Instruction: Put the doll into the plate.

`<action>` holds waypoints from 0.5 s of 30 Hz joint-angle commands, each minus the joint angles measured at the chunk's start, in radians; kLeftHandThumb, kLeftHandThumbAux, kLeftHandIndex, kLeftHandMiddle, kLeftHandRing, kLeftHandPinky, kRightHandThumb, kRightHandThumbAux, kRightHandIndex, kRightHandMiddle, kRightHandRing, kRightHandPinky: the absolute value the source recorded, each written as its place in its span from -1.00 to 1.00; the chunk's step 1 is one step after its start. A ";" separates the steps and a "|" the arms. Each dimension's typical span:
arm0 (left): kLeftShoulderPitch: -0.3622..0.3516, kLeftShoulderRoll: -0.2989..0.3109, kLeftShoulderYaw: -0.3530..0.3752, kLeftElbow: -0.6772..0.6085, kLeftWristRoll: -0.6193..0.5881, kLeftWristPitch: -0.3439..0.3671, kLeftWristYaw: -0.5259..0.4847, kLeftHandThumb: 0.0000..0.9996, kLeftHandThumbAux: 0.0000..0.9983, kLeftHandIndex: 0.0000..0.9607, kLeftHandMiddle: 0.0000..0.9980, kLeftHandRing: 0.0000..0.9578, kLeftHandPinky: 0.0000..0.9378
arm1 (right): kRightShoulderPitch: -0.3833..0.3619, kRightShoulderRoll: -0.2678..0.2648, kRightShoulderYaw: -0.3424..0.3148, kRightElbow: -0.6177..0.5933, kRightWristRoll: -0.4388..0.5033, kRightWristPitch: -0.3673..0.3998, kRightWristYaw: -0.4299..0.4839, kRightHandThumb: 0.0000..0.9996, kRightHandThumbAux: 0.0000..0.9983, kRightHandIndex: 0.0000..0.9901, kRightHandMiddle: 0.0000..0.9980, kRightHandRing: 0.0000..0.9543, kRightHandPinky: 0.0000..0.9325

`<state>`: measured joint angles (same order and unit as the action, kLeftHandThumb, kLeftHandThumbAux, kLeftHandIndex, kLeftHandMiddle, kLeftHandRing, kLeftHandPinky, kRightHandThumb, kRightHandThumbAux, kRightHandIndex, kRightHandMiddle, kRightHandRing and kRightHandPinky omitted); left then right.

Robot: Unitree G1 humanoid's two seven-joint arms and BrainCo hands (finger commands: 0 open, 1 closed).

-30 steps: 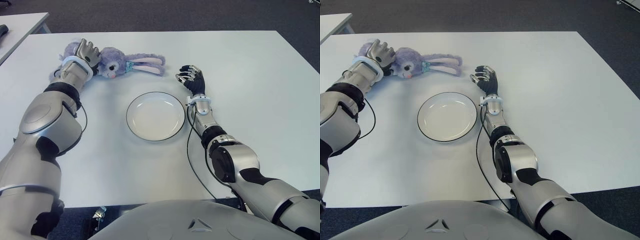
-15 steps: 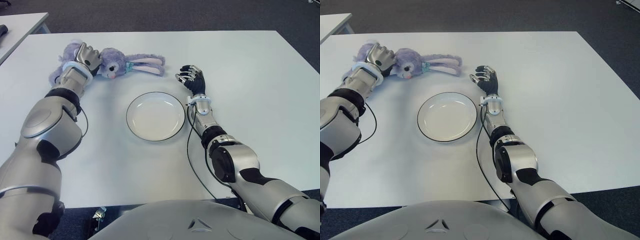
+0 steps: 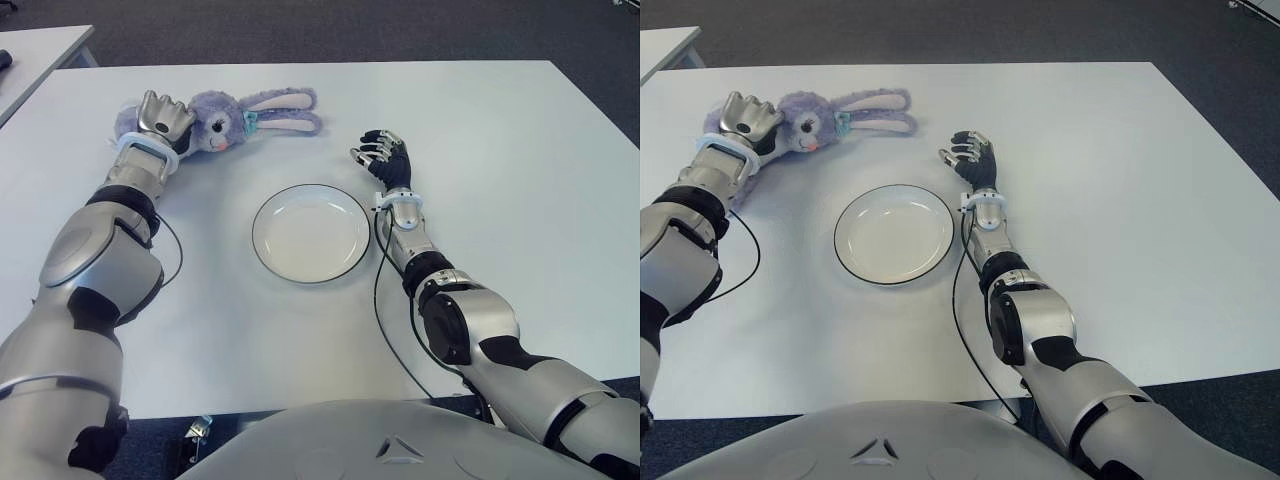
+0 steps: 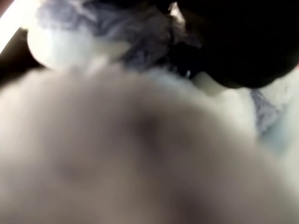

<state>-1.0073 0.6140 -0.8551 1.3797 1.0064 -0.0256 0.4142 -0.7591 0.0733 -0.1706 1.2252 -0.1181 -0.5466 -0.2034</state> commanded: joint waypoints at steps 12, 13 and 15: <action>0.099 -0.010 0.094 0.012 -0.076 -0.066 -0.057 0.90 0.31 -0.21 0.01 0.11 0.66 | 0.214 0.059 -0.020 0.139 0.012 0.104 -0.003 -0.53 0.80 -0.34 -0.28 -0.24 -0.24; 0.099 -0.011 0.096 0.011 -0.076 -0.066 -0.056 0.90 0.31 -0.21 0.01 0.11 0.63 | 0.214 0.060 -0.020 0.139 0.012 0.104 -0.004 -0.53 0.81 -0.33 -0.28 -0.24 -0.24; 0.099 -0.013 0.100 0.009 -0.077 -0.067 -0.055 0.90 0.31 -0.21 0.01 0.11 0.62 | 0.214 0.060 -0.021 0.139 0.012 0.103 -0.007 -0.53 0.81 -0.33 -0.28 -0.24 -0.24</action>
<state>-0.9943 0.6260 -0.7671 1.3746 0.9514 -0.0560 0.4142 -0.7591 0.0734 -0.1742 1.2252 -0.1181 -0.5466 -0.2036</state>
